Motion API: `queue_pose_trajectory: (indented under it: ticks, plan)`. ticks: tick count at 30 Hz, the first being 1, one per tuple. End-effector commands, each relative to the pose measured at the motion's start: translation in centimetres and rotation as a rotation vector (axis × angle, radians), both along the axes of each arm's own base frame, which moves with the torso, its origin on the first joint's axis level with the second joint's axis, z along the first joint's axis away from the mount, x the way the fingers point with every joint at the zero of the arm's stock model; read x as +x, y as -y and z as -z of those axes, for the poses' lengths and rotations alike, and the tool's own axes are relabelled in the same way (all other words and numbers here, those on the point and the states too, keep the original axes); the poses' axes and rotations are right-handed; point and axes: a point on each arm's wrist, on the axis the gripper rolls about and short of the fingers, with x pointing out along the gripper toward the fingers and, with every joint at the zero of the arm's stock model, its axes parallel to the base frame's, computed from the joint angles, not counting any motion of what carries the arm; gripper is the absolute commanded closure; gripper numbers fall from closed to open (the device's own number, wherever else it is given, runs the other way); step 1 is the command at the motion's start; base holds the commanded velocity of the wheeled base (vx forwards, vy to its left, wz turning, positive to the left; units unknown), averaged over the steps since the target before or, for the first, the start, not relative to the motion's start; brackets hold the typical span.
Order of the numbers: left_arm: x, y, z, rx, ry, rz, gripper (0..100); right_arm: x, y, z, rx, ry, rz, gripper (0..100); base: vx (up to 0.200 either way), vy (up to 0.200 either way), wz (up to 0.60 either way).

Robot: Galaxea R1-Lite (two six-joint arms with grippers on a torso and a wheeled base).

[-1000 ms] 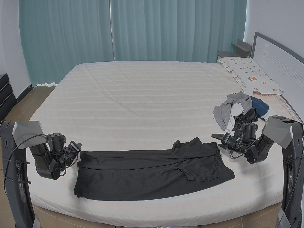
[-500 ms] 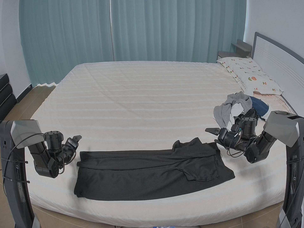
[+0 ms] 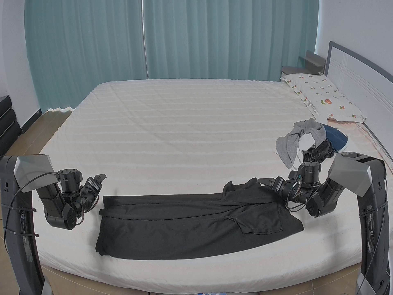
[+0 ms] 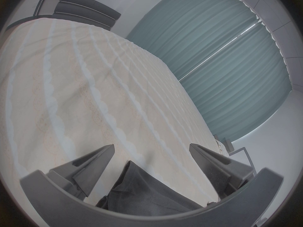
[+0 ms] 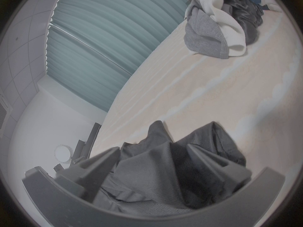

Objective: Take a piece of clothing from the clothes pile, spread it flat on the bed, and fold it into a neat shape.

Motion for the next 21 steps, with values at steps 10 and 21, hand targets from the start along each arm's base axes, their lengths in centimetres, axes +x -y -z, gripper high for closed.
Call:
queue_pose_trajectory:
  ticks: [10,21]
  plan:
    - [-0.2,0.0,0.1,-0.001,-0.011,0.0,0,-2.5,1.5,-1.9,0.007,-0.018,-0.033,100,0.0,0.0,0.0]
    - [-0.4,0.0,0.2,0.004,-0.019,0.002,0,-5.1,2.5,-1.3,-0.033,-0.053,-0.111,100,0.0,0.0,0.0]
